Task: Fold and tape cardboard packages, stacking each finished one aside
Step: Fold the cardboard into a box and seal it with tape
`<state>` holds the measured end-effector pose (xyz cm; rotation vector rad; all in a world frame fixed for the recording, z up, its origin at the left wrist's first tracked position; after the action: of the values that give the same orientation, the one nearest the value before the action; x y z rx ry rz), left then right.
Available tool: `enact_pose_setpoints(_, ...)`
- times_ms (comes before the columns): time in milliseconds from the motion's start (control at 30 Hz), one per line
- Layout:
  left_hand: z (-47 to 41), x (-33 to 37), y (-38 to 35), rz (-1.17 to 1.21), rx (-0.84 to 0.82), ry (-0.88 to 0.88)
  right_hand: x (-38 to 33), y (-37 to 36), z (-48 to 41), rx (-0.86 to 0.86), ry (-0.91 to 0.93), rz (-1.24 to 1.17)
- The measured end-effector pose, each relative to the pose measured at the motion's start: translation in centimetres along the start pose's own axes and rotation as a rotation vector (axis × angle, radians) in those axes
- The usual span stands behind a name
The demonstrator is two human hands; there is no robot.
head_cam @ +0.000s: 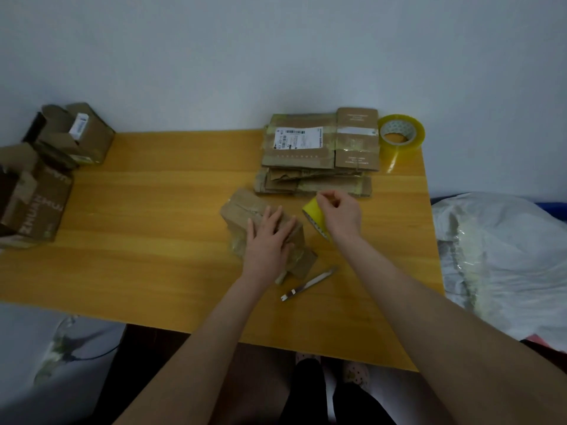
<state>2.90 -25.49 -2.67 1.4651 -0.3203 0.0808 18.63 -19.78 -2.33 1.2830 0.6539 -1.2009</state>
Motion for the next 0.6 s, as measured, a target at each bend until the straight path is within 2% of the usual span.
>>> enact_pose_setpoints(67,0.7,-1.1,0.7,-0.059,0.034,0.068,-0.6,-1.1,0.4,-0.074,0.032,0.02)
enact_pose_setpoints(133,1.3,-2.2,1.4,-0.03,0.041,0.216,-0.8,-2.2,1.1,-0.127,0.035,0.033)
enact_pose_setpoints(233,2.0,-3.6,2.2,0.218,0.074,0.431,-0.7,-3.3,2.1,-0.163,0.024,0.046)
enact_pose_setpoints(300,1.8,-4.3,2.5,0.359,0.038,0.474,-0.9,-3.7,2.5,-0.177,0.015,0.043)
enact_pose_setpoints(367,1.0,-4.9,2.8,0.361,-0.024,0.439,-0.9,-3.9,2.7,-0.17,0.004,0.016)
enact_pose_setpoints(600,-1.9,-7.9,3.2,0.326,-0.173,0.117,-1.0,-4.4,2.4,-0.097,-0.055,-0.009)
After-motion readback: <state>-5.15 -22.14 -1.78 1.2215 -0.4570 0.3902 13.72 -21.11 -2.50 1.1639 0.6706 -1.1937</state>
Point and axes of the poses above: each hand's wrist, its own z-axis away from the middle knuckle, its own y-axis out of the back of the hand, x = y × z, the point moved 2 cm from there along -z, towards the middle knuckle, and after that the axes turned 1 degree about z, right-handed, at the moved point
